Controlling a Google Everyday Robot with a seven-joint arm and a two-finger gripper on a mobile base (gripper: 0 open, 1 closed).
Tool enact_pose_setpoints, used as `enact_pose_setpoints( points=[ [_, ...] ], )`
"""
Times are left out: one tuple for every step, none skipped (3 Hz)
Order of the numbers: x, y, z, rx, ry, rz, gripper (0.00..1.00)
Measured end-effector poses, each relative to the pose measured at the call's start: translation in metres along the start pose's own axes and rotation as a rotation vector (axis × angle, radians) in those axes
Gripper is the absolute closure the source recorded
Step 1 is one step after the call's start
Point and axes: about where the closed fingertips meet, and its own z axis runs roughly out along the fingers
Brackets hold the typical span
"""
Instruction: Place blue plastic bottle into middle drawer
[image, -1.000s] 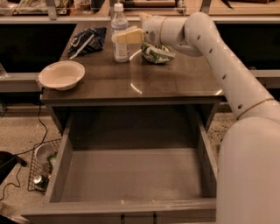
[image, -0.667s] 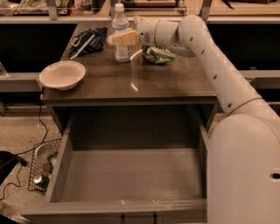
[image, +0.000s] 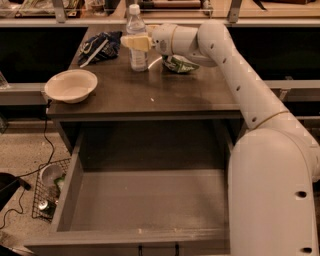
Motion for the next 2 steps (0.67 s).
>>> enact_pose_setpoints(
  points=[
    [0.0004,0.0018,0.0028,-0.004,0.0,0.001,0.64],
    [0.0008,0.0039,0.006,-0.009,0.0,0.002,0.88]
  ],
)
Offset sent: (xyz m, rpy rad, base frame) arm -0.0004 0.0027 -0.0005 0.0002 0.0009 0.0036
